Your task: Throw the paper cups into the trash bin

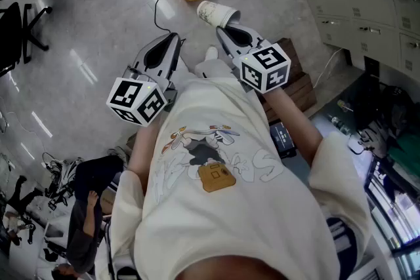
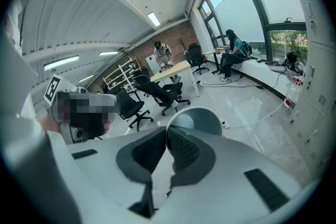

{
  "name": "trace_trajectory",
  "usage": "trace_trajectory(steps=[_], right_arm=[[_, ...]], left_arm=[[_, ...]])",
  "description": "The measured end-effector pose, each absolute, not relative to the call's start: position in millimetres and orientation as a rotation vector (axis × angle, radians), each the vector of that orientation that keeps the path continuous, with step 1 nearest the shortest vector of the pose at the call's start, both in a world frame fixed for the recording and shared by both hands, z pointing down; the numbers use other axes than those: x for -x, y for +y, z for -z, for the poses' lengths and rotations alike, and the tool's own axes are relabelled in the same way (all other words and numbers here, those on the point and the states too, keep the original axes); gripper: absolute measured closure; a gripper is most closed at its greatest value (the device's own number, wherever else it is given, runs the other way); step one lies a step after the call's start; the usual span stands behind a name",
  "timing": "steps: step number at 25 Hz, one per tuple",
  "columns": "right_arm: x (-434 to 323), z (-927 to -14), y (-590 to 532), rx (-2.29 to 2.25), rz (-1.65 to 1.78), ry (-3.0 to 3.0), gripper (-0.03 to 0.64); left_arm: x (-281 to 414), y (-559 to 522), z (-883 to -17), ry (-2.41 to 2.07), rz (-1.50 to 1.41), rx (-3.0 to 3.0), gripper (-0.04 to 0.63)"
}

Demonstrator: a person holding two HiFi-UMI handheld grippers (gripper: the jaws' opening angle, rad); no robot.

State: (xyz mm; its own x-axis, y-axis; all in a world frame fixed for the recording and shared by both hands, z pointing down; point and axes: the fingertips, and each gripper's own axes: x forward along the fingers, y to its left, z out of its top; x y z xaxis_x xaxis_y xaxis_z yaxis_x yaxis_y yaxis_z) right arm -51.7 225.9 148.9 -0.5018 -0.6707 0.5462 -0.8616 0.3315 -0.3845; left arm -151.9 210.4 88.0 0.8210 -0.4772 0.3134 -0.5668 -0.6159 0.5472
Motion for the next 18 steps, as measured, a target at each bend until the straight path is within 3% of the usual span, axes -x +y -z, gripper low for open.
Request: trace_trajectory(steps=[6, 18], right_arm=[[32.2, -138.6, 261.0, -1.336, -0.961, -2.376, 0.591], [-8.4, -116.6, 260.1, -1.352, -0.925, -2.48, 0.591]], left_arm=[[93.7, 253.1, -90.4, -0.706, -0.244, -2.362, 0.589], [67.1, 258.1, -88.2, -0.81, -0.207, -2.344, 0.589]])
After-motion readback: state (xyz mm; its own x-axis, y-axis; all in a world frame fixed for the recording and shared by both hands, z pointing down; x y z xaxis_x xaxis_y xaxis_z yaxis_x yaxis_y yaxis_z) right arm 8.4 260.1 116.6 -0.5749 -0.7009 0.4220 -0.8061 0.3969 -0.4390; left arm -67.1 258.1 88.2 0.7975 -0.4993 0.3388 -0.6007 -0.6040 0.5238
